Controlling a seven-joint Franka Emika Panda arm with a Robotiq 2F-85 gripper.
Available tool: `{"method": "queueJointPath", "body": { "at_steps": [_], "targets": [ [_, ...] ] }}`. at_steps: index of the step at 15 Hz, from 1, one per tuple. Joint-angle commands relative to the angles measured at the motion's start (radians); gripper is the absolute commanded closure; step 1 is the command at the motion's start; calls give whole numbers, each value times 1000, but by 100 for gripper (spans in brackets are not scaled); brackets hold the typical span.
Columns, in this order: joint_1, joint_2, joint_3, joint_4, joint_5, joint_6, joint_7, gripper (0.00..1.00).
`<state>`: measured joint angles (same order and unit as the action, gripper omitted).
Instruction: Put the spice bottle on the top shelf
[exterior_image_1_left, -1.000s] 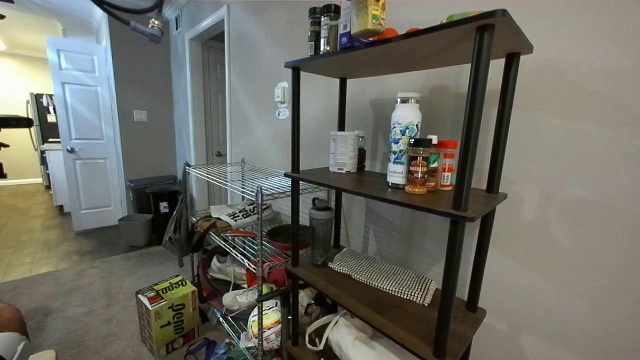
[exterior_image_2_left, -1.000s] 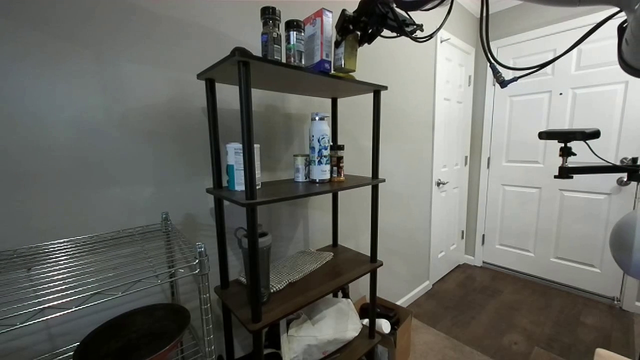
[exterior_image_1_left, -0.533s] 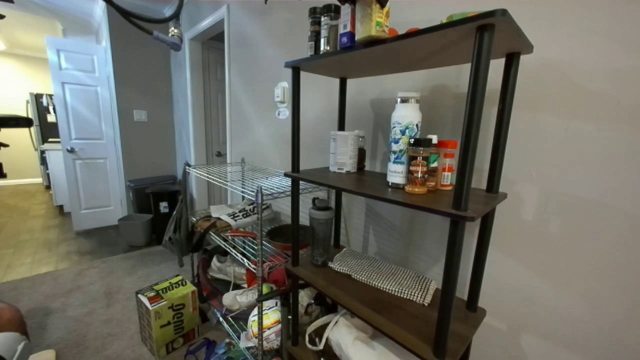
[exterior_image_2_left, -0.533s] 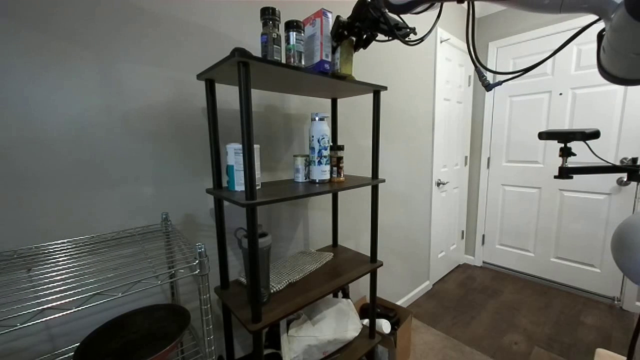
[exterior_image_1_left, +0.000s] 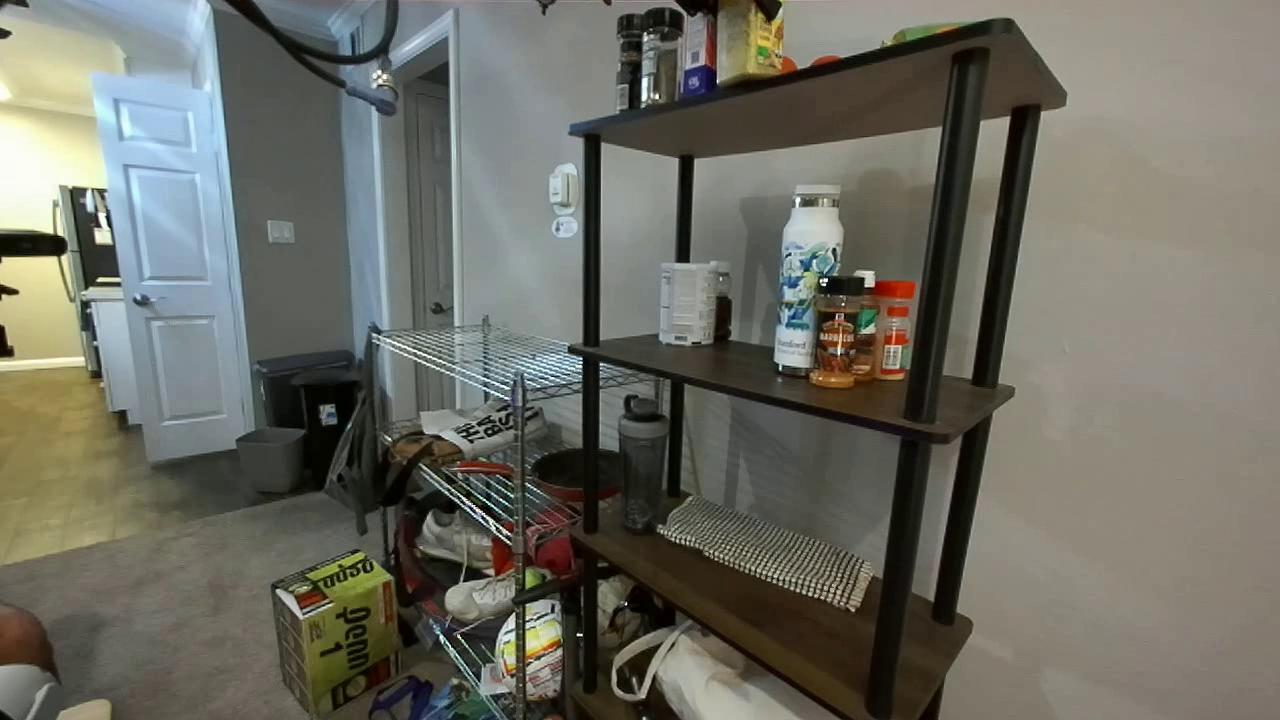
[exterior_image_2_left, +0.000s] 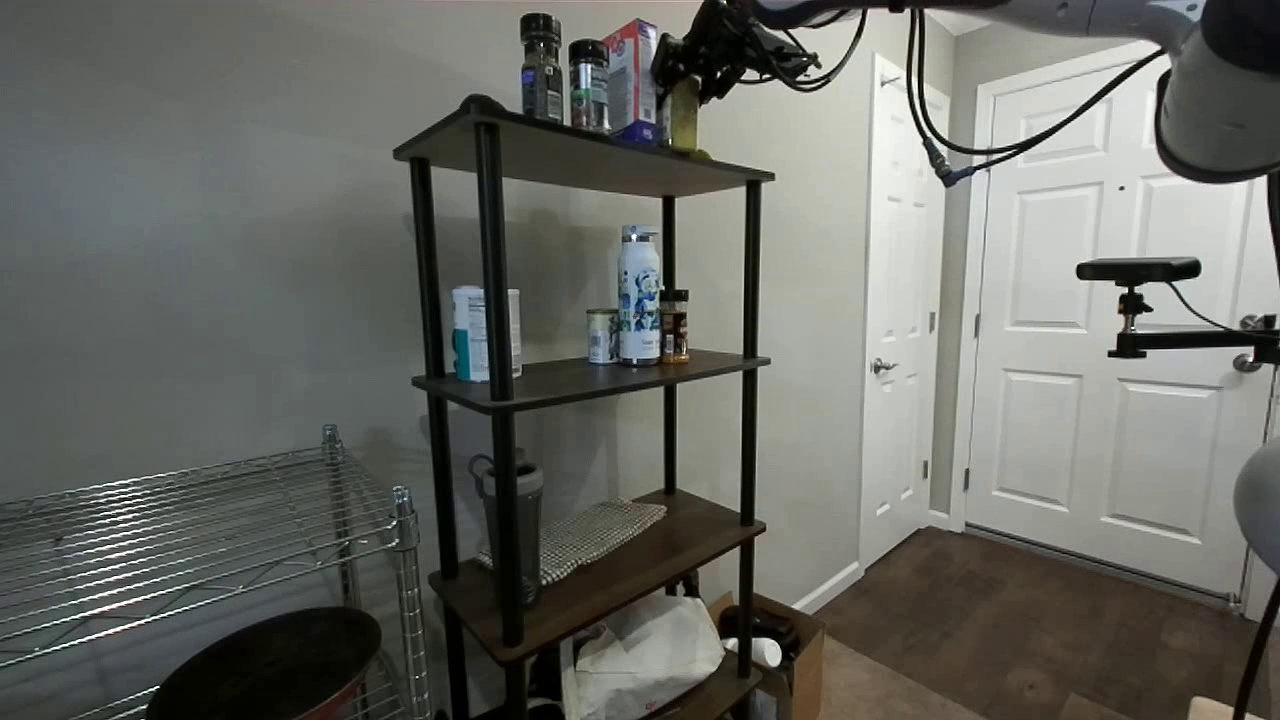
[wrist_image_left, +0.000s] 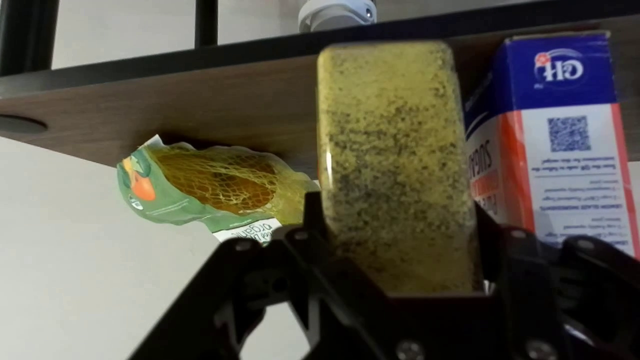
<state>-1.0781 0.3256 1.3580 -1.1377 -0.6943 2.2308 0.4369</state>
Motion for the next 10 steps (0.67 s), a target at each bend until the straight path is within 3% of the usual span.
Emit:
{"method": "queueJointPath", "body": {
  "at_steps": [1, 10],
  "targets": [
    [100, 31, -66, 76, -47, -38, 2, 61],
    [267, 96, -222, 213, -97, -95, 8, 61]
  ]
}}
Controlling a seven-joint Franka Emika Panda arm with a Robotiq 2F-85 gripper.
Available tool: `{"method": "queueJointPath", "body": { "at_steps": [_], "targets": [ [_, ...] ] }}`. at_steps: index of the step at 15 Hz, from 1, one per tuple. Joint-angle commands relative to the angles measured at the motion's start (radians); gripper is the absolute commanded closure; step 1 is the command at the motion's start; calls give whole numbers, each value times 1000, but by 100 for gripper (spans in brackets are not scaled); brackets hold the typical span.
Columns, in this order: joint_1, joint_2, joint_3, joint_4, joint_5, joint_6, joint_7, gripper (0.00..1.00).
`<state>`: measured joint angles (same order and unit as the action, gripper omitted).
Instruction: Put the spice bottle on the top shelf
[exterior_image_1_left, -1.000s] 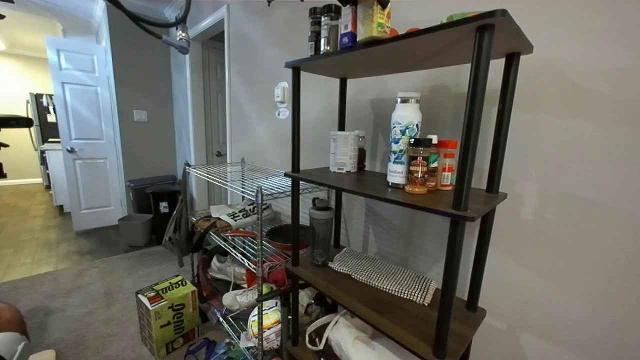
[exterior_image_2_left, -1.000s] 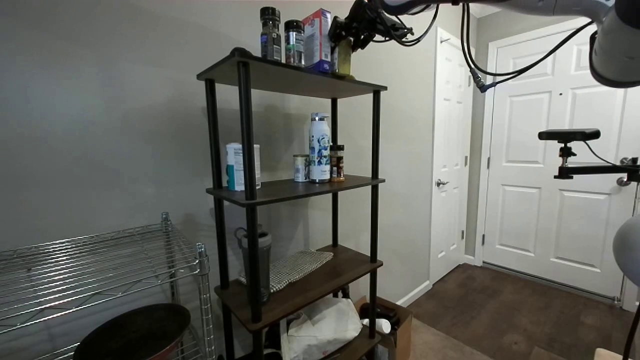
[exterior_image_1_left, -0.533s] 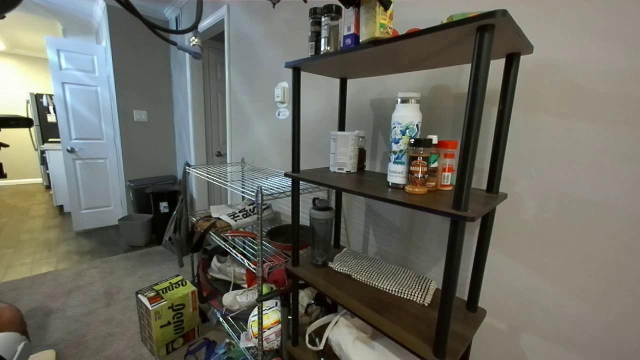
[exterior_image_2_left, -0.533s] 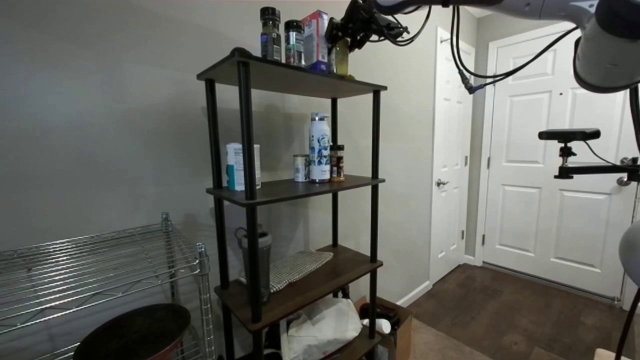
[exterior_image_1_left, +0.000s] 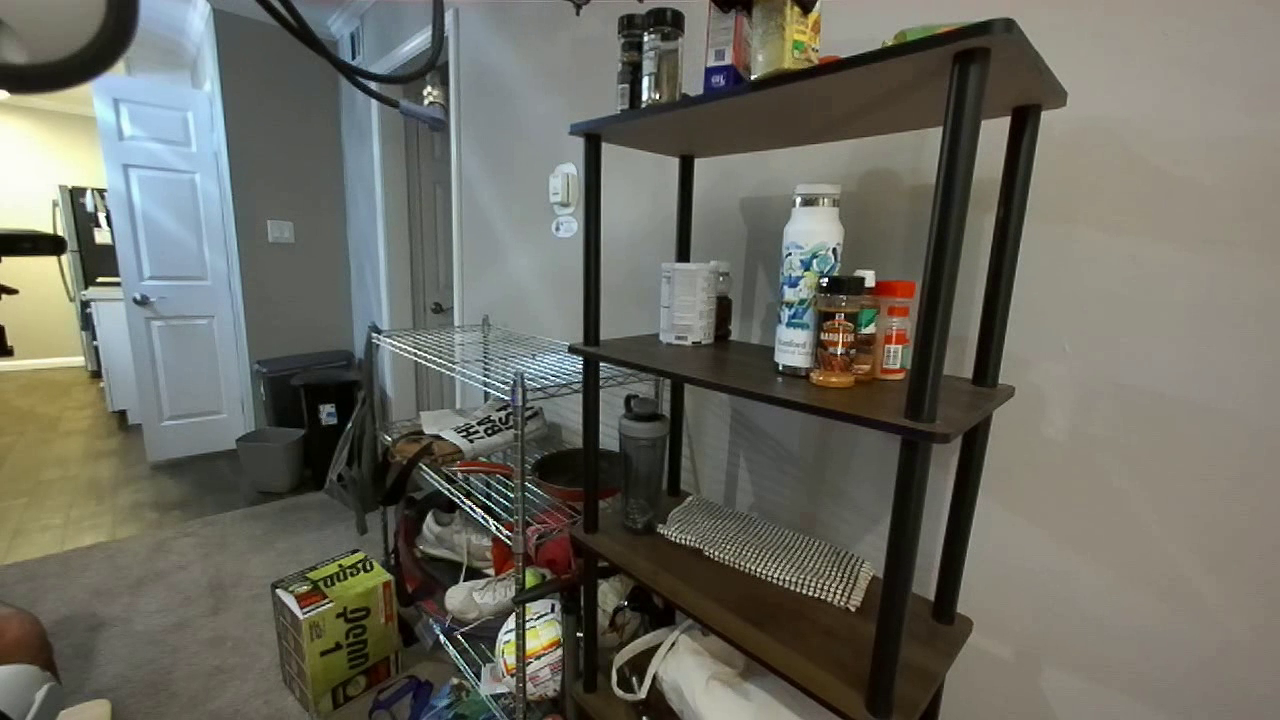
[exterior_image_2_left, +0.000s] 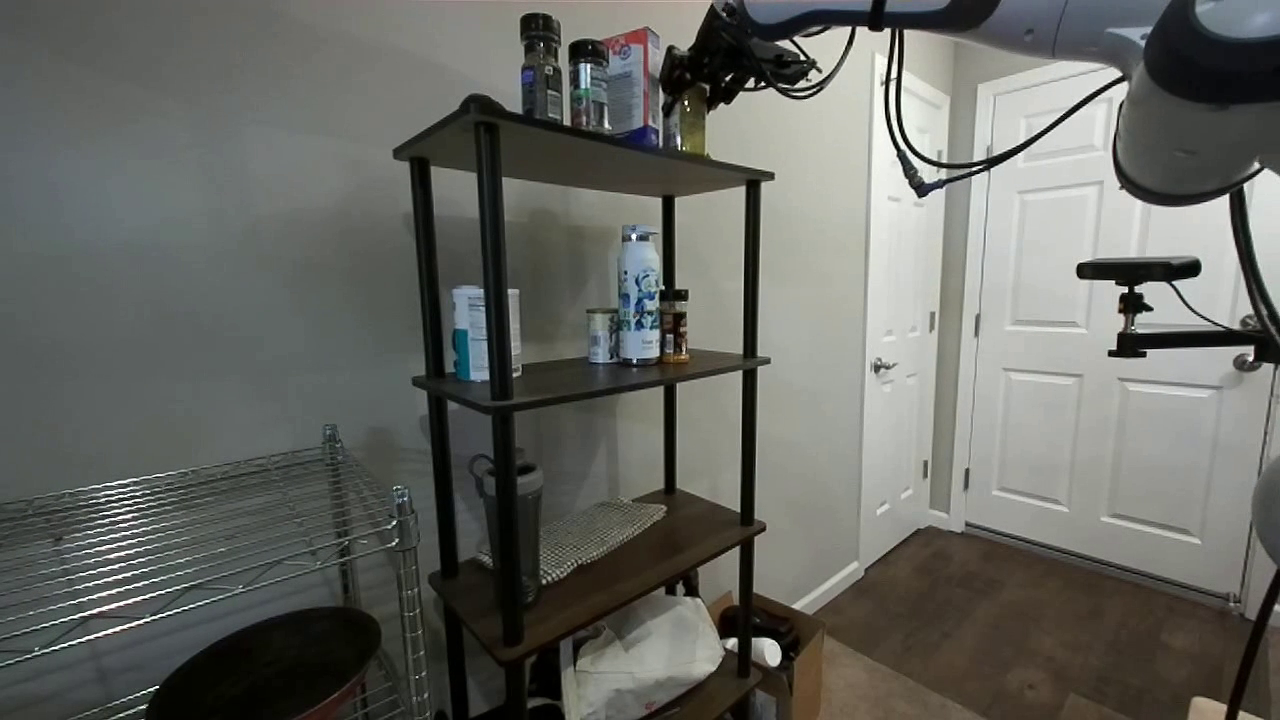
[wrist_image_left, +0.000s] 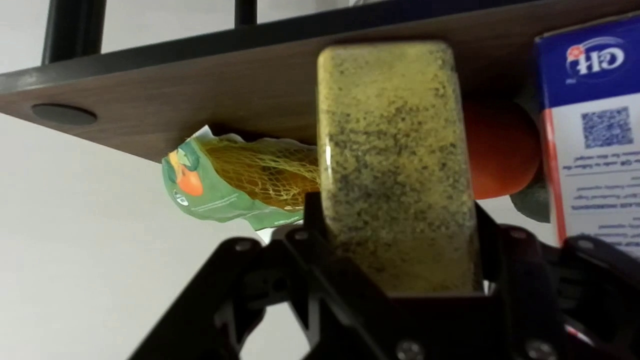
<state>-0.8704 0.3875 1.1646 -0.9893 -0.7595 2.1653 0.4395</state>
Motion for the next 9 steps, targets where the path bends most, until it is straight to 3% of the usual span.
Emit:
{"method": "queueJointPath", "body": {
  "at_steps": [1, 9],
  "targets": [
    [75, 41, -41, 79, -34, -34, 5, 61],
    [176, 80, -127, 164, -37, -48, 4, 61]
  ]
}}
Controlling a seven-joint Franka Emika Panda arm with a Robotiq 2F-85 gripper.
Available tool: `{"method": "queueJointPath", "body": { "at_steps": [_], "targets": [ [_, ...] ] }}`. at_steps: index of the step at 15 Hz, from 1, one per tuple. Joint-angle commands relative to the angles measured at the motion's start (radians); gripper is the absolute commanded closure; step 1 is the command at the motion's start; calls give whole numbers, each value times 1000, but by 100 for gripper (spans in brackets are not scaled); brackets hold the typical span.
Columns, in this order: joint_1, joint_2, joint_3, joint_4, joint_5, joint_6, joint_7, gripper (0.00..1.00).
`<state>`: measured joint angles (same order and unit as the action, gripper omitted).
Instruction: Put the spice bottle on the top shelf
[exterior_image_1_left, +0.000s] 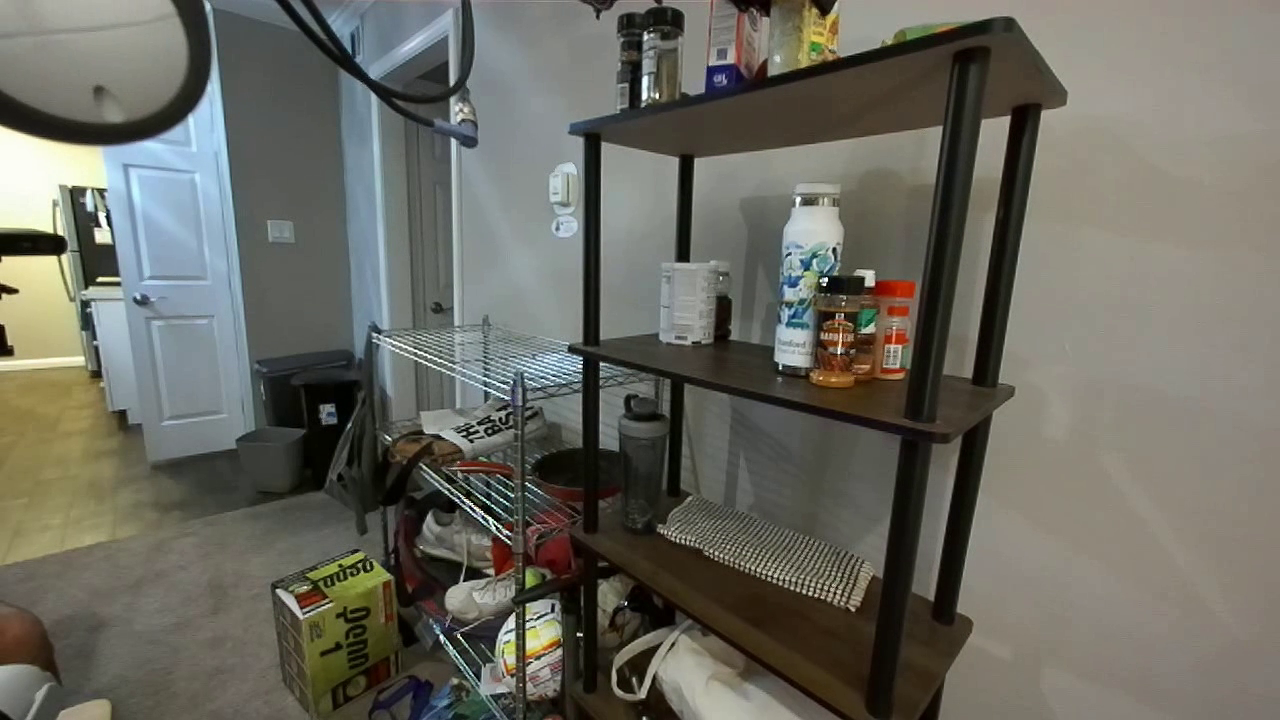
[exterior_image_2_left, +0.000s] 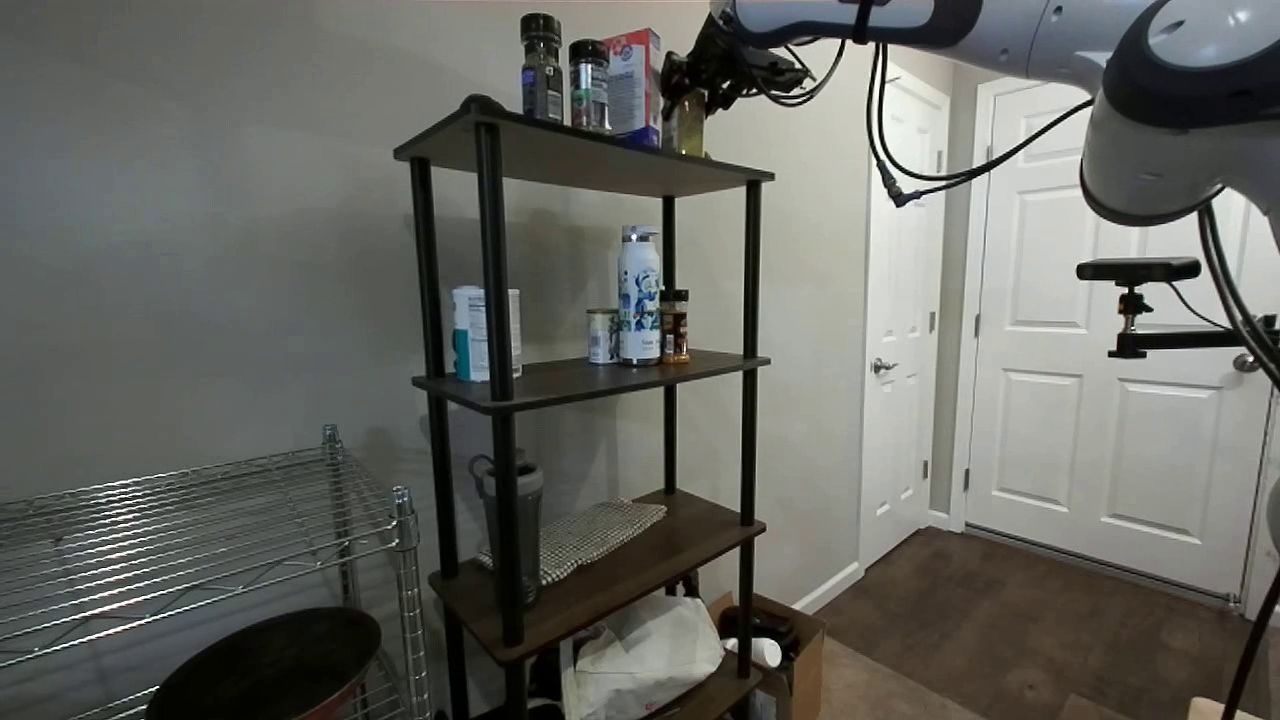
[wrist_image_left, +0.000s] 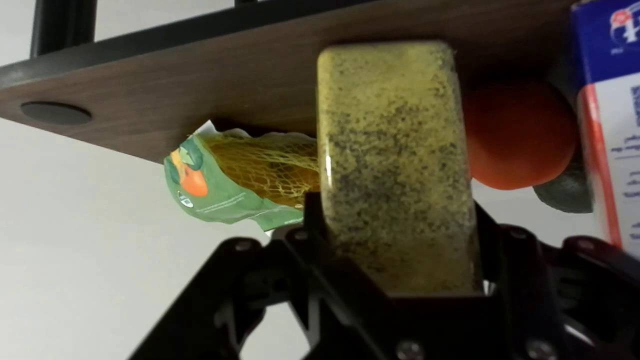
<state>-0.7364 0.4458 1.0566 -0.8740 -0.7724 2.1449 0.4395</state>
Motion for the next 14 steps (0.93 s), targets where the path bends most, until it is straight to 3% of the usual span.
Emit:
{"method": "queueJointPath", "body": {
  "at_steps": [1, 9, 10, 14],
  "targets": [
    [50, 24, -30, 55, -23, -28, 5, 61],
    [87, 38, -94, 97, -15, -31, 9, 61],
    [89, 38, -98, 100, -12, -35, 5, 11],
    [92, 36, -113, 105, -6, -35, 4, 0]
  ]
}}
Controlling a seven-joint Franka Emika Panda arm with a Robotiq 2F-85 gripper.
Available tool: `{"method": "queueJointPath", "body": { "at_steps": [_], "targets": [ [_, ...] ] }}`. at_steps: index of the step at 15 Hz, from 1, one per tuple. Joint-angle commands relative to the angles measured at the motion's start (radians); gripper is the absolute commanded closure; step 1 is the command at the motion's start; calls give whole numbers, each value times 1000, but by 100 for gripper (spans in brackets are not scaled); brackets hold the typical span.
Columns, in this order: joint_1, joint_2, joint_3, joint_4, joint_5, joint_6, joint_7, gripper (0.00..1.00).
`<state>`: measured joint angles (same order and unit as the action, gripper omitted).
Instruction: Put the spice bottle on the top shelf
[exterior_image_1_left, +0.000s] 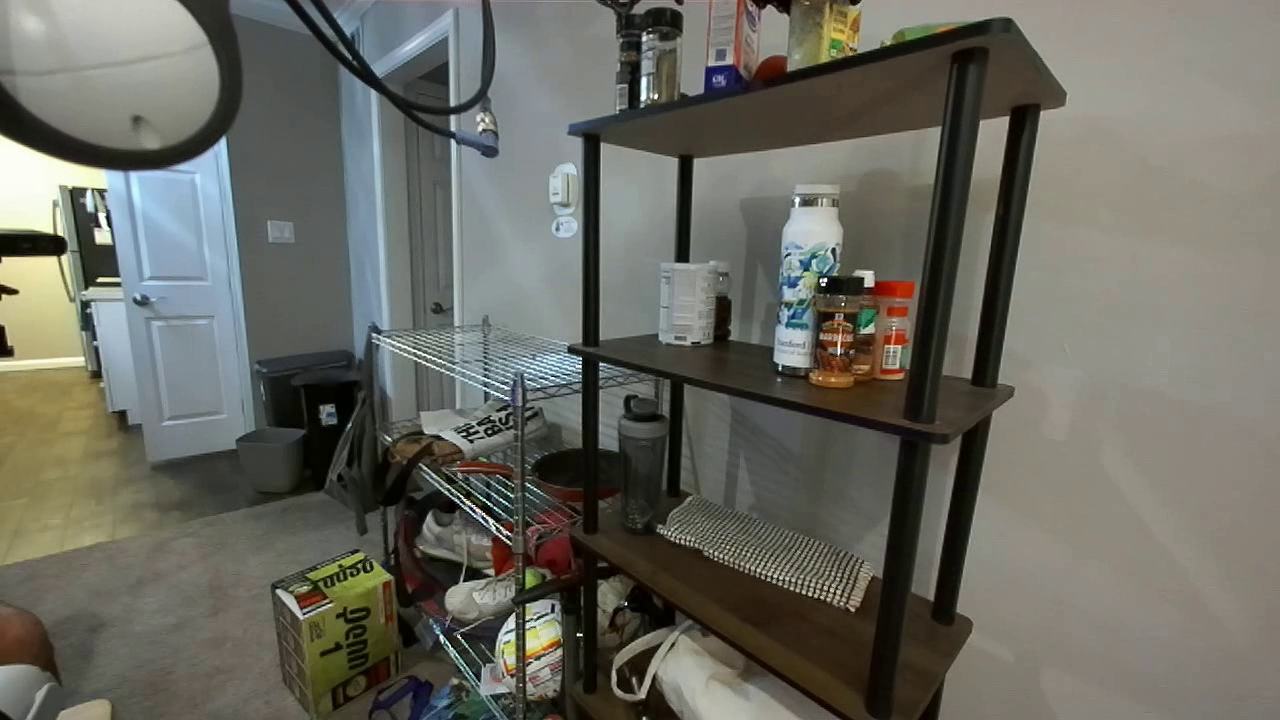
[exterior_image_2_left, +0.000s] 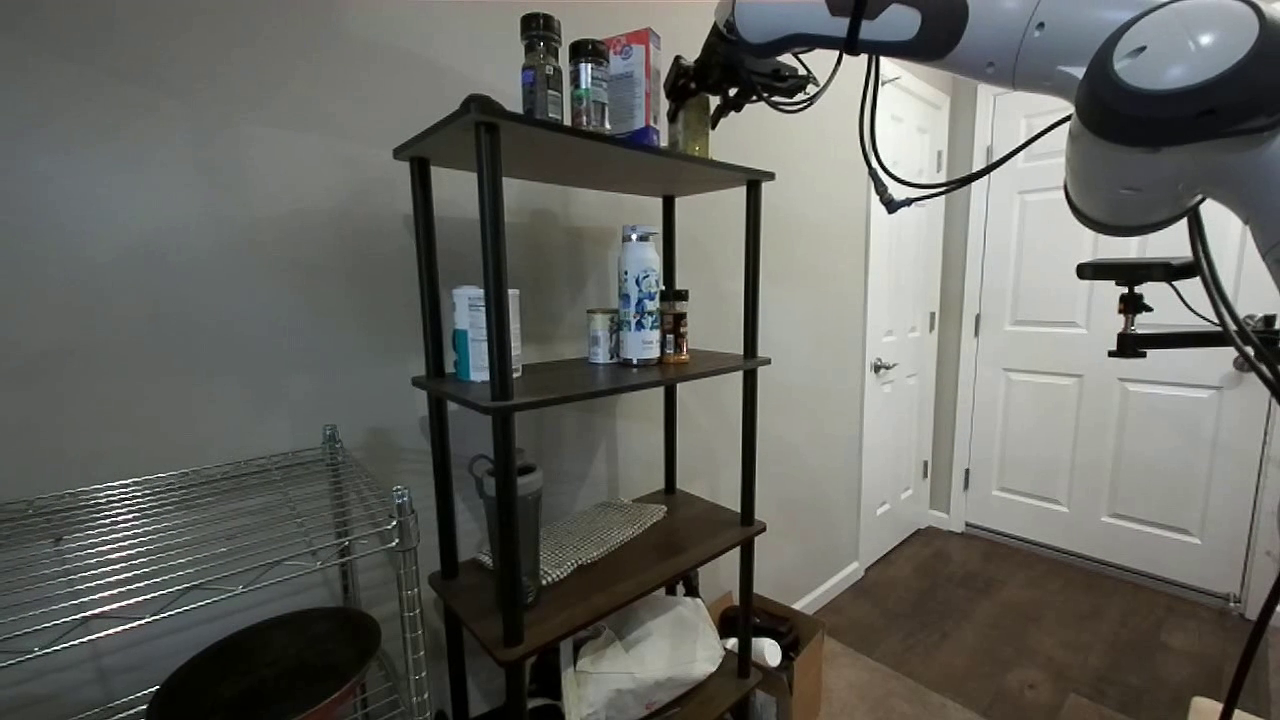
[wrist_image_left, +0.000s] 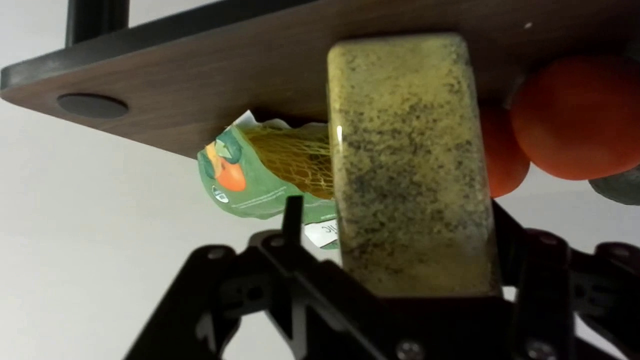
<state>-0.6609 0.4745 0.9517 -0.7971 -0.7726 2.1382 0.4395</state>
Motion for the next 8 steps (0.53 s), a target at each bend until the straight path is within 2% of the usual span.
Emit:
{"method": "queueJointPath", "body": {
  "at_steps": [1, 4, 8],
  "targets": [
    [13, 6, -8, 27, -2, -28, 2, 0],
    [-13, -10, 3, 7, 17, -16, -12, 0],
    [-110, -36, 57, -53, 101, 3, -54, 0]
  ]
}}
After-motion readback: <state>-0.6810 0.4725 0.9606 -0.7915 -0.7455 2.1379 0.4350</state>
